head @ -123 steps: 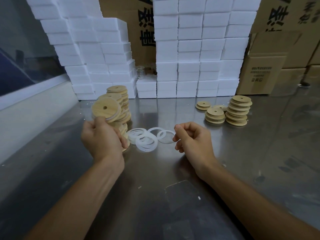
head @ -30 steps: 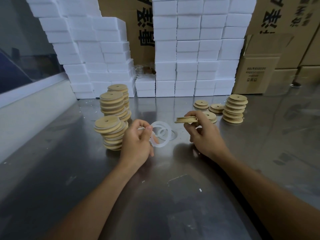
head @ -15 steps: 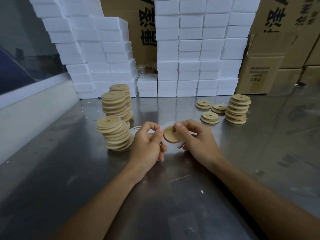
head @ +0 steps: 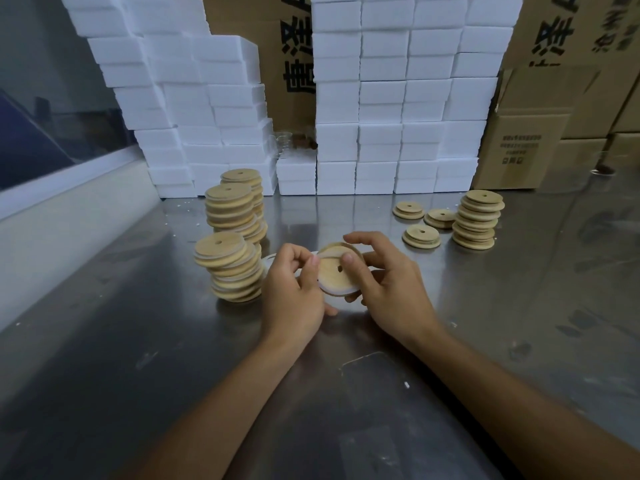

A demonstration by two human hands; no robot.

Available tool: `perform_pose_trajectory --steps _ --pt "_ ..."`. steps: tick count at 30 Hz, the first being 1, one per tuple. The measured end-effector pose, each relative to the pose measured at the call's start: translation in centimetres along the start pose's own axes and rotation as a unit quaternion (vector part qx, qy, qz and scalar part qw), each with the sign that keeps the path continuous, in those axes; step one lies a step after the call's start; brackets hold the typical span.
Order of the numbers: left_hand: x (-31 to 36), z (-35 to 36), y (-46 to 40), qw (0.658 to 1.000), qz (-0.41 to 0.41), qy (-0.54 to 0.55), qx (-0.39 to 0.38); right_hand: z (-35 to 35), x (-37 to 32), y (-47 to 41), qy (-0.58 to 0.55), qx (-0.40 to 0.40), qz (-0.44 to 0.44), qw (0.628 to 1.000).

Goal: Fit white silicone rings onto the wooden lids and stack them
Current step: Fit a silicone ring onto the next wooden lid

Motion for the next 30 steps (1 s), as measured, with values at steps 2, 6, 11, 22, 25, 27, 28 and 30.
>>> perform_pose_trajectory --steps 2,6,11,22,25,27,28,30 --pt "0.0 0.1 0.0 1.0 0.01 0.001 0.002 -0.2 -0.2 0.1 0.029 0.018 -0.018 0.999" --pt "0.0 0.3 0.0 0.999 0.038 -0.014 -0.008 0.3 -0.6 0.2 0.064 0.018 -0.037 0.997" --pt "0.2 0.5 -0.1 0.998 0.052 -0.016 -0.011 -0.1 -0.3 0.0 0.018 0.028 -0.014 0.999" --pt "-1.7 0.1 -0.2 0.996 -0.07 0.054 0.015 -0.2 1.5 -0.6 -0.149 -0.024 0.133 0.98" --pt "-2.1 0.1 -0.1 0.991 -0.102 0.079 0.022 -0.1 1.9 -0.7 -0.168 -0.031 0.158 0.973" --pt "-2.2 0.2 0.0 0.988 -0.12 0.097 0.023 -0.3 2.2 -0.7 -0.179 -0.032 0.174 0.968" --pt "-2.2 0.2 0.0 0.987 -0.125 0.101 0.024 -0.4 2.3 -0.7 -0.184 -0.031 0.18 0.966" --pt "-2.1 0.0 0.0 0.985 -0.131 0.105 0.033 -0.3 2.4 -0.7 -0.189 -0.031 0.191 0.963"
Point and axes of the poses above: each hand's wrist, its own y-axis away from the middle knuckle, its own z-axis out of the palm, x = y × z, the point moved 8 cm from there along -y, towards the middle knuckle, and after that the axes turned 13 degrees about z, right-handed, at the moved point
